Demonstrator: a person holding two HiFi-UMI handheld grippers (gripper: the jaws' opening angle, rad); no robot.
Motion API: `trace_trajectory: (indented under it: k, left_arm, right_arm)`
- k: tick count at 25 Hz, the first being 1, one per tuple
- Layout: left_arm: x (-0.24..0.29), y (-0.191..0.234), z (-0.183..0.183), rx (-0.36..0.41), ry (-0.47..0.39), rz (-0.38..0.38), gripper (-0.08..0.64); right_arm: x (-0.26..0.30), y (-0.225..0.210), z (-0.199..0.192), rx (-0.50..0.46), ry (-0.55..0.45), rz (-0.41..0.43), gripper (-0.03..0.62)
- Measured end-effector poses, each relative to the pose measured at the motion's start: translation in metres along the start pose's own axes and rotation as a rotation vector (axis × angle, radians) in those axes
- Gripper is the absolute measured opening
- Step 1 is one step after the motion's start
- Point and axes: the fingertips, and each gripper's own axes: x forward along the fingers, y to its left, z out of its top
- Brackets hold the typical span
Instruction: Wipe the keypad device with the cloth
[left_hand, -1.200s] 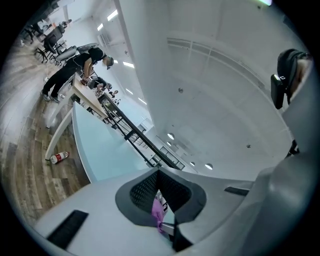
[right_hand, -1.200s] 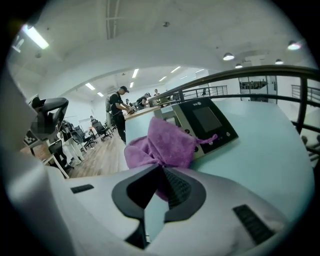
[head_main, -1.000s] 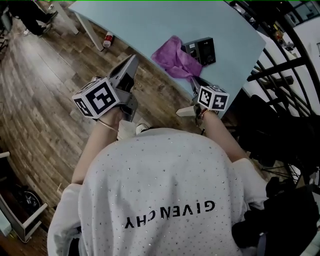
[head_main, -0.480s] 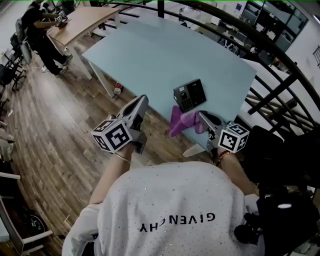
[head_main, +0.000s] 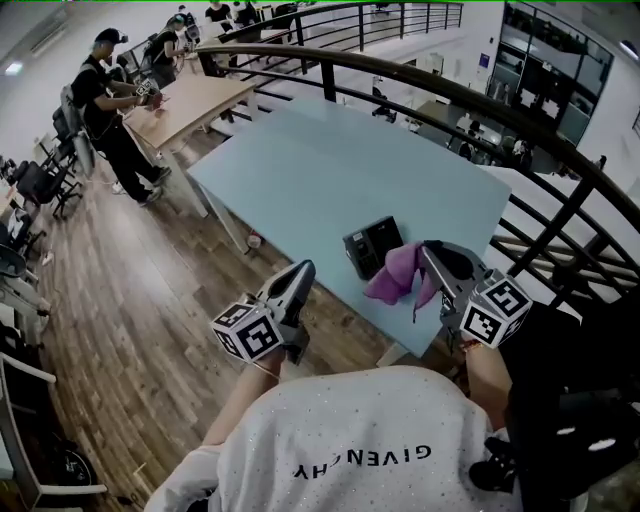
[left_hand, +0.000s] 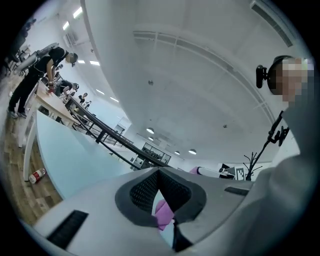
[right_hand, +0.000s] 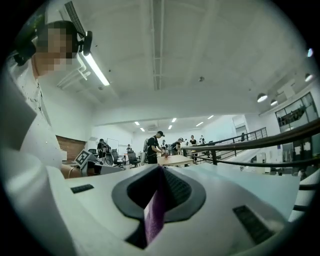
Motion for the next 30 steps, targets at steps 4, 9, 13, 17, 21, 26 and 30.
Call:
trace_trajectory:
  k: [4,9,13,17,21,26,30]
  left_arm:
    - [-0.012,-0.016,-0.024,-0.008,0.027,0.059,0.000]
    - [-0.021,-0.041,-0.038,0.006,-0.003,0.113,0.000]
    - [-0.027,-0.072,-0.063,0.023,-0.021,0.130,0.000]
    - [-0.030,-0.102,-0.096,-0.003,-0.012,0.144,0.000]
    - [-0.028,-0.121,-0.125,-0.034,0.011,0.155,0.000]
    - [-0.022,-0.144,-0.135,-0.035,0.029,0.152,0.000]
    - [-0.022,-0.151,-0.140,-0.023,0.033,0.164,0.000]
  right_arm:
    - [-0.024,-0.006,-0.018,0.026,0.034,-0.004,0.023]
    - [-0.058,-0.011,-0.034,0.031,0.025,0.010,0.021]
    - [-0.096,-0.022,-0.058,0.047,0.045,0.004,0.021]
    - [-0.131,-0.029,-0.077,0.054,0.083,-0.005,0.021]
    - [-0.160,-0.037,-0.087,0.060,0.120,-0.022,0.021]
    - [-0.182,-0.045,-0.085,0.062,0.124,-0.034,0.021]
    - [-0.191,-0.043,-0.092,0.051,0.126,-0.030,0.021]
